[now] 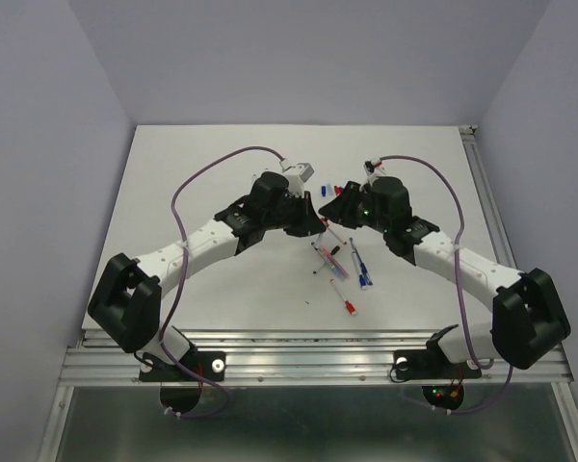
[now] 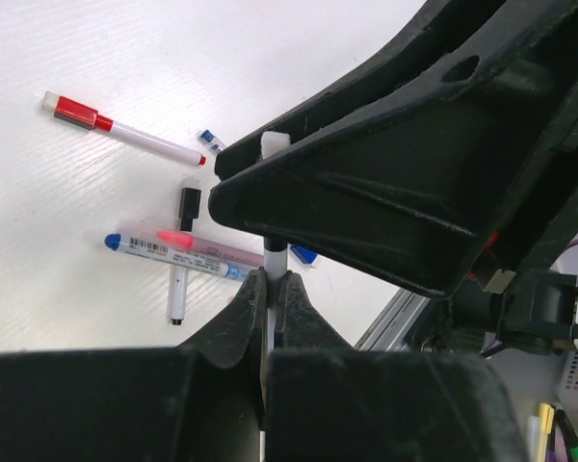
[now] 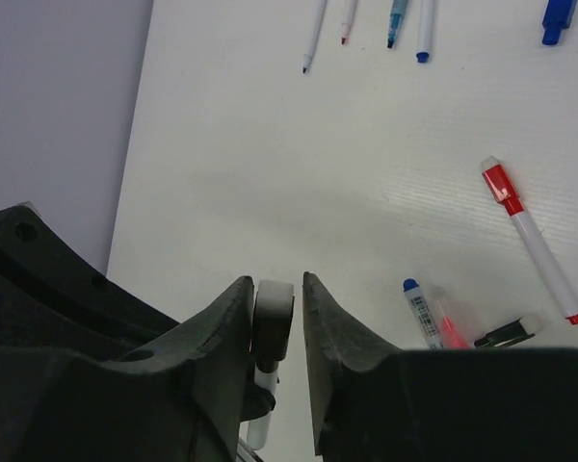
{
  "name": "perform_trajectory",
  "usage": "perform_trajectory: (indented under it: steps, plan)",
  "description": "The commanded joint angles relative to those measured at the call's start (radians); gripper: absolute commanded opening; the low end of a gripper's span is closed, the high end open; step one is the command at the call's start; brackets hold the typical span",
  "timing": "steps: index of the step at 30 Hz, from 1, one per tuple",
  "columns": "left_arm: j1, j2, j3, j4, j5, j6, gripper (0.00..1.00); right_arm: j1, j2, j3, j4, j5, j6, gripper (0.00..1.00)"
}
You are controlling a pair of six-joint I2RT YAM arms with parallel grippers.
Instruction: Open the pen caps
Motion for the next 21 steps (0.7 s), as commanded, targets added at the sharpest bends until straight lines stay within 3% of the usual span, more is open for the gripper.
perform_trajectory:
  steps: [1, 3, 6, 7, 14, 21]
  plan:
    - [-0.005, -0.013, 0.038, 0.046, 0.002, -0.004, 0.0, -0.006, 0.01, 0.079, 0.019, -0.013, -0.015, 0.23]
    - [-0.003, -0.004, 0.041, 0.043, -0.001, -0.006, 0.0, -0.007, 0.012, 0.091, 0.002, -0.007, -0.021, 0.14]
    - [-0.003, -0.001, 0.032, 0.036, 0.007, -0.007, 0.0, -0.006, 0.012, 0.097, 0.004, 0.015, -0.024, 0.1]
    - [-0.005, -0.001, 0.029, 0.024, 0.008, -0.01, 0.0, -0.006, 0.015, 0.1, -0.004, 0.027, -0.022, 0.01]
    - [-0.025, -0.022, -0.092, -0.108, 0.007, -0.014, 0.0, -0.018, 0.094, 0.229, -0.097, 0.223, -0.041, 0.01]
    - [-0.078, -0.148, -0.242, -0.202, -0.01, -0.069, 0.0, -0.125, 0.251, 0.434, -0.119, 0.279, -0.071, 0.01]
